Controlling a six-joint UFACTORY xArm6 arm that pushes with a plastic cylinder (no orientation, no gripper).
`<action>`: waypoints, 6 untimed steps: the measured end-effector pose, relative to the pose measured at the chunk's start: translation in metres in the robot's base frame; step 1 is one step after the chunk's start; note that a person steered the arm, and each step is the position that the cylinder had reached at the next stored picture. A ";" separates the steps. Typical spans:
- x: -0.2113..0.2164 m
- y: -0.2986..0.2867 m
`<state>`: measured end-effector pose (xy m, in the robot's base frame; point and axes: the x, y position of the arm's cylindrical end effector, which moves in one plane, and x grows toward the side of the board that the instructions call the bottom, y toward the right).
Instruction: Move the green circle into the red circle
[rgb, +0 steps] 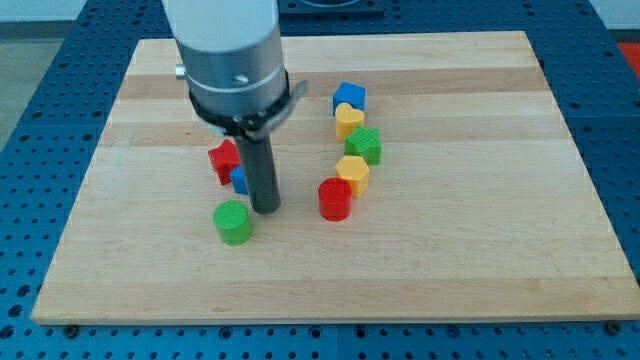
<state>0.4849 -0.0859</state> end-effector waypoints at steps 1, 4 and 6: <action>-0.011 -0.055; 0.062 -0.010; 0.022 -0.049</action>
